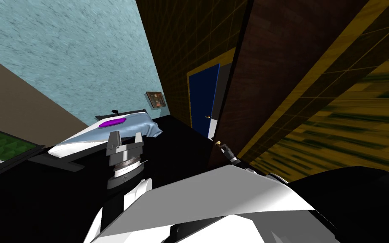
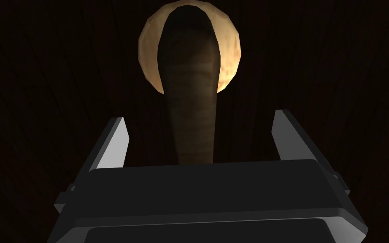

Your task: Pull the door open

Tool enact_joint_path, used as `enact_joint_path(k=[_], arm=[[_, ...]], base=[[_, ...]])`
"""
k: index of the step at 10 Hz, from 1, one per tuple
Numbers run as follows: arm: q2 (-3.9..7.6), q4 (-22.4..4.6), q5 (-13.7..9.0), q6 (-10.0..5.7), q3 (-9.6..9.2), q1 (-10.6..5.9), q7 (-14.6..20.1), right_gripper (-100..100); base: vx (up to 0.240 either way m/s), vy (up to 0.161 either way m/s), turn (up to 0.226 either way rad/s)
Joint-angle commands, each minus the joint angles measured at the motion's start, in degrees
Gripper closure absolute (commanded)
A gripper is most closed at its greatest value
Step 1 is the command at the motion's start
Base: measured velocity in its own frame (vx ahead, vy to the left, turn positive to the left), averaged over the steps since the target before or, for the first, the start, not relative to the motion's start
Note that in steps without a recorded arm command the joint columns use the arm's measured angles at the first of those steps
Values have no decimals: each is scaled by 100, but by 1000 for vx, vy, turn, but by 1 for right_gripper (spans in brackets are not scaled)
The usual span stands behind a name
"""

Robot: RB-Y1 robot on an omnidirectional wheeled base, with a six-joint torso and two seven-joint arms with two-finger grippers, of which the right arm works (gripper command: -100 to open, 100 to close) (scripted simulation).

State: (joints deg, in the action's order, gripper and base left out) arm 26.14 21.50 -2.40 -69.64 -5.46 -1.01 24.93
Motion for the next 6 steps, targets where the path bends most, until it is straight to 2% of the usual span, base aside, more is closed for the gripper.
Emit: enact_joint_path(k=[1,2,6], arm=[[0,0,0,0,0,0,0,-100],[0,0,0,0,0,0,0,100],[0,0,0,0,0,0,0,100]], base=[[78,-11,49],[-12,1,-43],[-13,-2,1]])
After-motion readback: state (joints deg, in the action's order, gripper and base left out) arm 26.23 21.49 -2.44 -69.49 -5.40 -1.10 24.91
